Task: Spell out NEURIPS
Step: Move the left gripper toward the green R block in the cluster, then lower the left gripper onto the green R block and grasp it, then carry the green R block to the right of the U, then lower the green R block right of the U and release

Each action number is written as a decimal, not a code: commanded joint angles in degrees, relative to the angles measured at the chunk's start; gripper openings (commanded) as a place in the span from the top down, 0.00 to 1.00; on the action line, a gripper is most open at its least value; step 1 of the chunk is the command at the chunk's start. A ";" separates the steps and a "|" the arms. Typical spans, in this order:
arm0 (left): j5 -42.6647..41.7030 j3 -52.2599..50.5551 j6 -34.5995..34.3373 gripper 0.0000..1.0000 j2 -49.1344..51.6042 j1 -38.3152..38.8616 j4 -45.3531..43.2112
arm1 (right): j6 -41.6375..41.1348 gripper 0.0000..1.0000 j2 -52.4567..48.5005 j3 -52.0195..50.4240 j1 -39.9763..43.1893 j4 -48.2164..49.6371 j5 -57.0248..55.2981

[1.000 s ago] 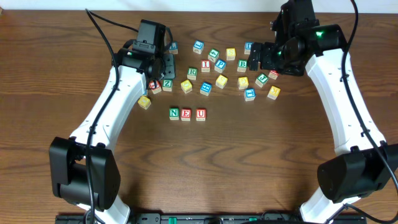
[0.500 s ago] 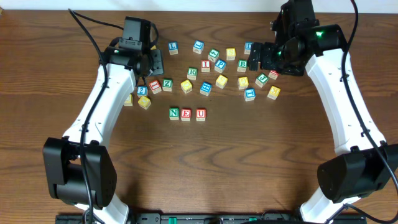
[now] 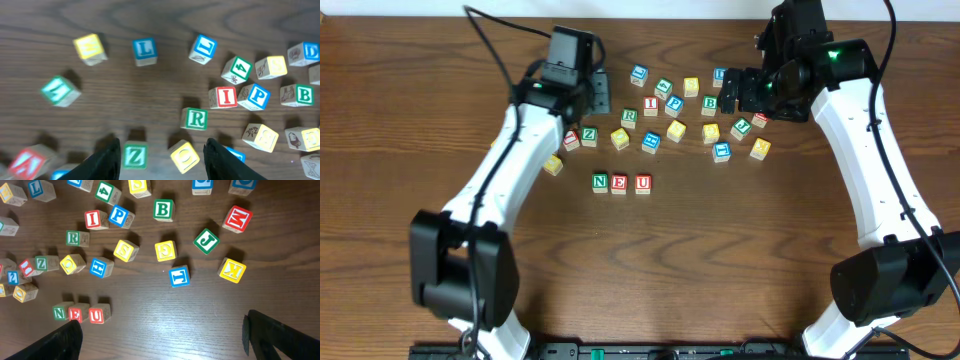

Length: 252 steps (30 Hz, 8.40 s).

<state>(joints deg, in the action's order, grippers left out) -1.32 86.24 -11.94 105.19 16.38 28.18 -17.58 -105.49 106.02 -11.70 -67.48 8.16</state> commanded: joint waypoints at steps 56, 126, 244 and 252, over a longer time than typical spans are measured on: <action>0.70 1.38 5.99 0.35 19.06 6.21 -12.28 | -0.59 0.01 0.35 -0.35 -0.39 -0.04 0.37; 3.50 1.81 6.34 0.72 2.97 8.39 0.79 | -0.59 0.01 0.35 -0.35 -0.39 -0.04 0.37; 6.99 -9.40 -19.82 0.66 6.67 21.44 4.26 | 2.03 0.01 4.83 -0.11 4.92 0.35 1.49; 6.97 -9.38 -18.62 0.60 6.56 21.40 4.24 | 3.56 0.01 6.27 -0.11 5.84 -0.52 1.46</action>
<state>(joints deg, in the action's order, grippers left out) 4.69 76.42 -32.12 113.23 37.98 32.25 -15.66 -100.31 106.00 -5.98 -67.90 9.23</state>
